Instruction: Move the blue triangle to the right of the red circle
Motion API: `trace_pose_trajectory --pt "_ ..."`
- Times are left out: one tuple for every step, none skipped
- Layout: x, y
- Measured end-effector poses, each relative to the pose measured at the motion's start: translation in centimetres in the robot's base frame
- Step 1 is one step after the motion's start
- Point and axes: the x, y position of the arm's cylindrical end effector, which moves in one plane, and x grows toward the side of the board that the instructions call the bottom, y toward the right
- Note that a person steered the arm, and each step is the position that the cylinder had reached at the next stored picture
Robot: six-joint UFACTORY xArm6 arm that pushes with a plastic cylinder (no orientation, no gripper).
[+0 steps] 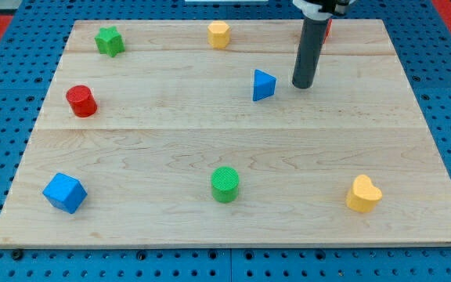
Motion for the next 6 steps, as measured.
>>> trace_pose_trajectory --pt "1.0 -6.5" --pt "1.2 -14.8" --pt "1.5 -18.6" --pt "1.4 -11.8" --pt "3.8 -8.8" --pt "4.2 -12.6"
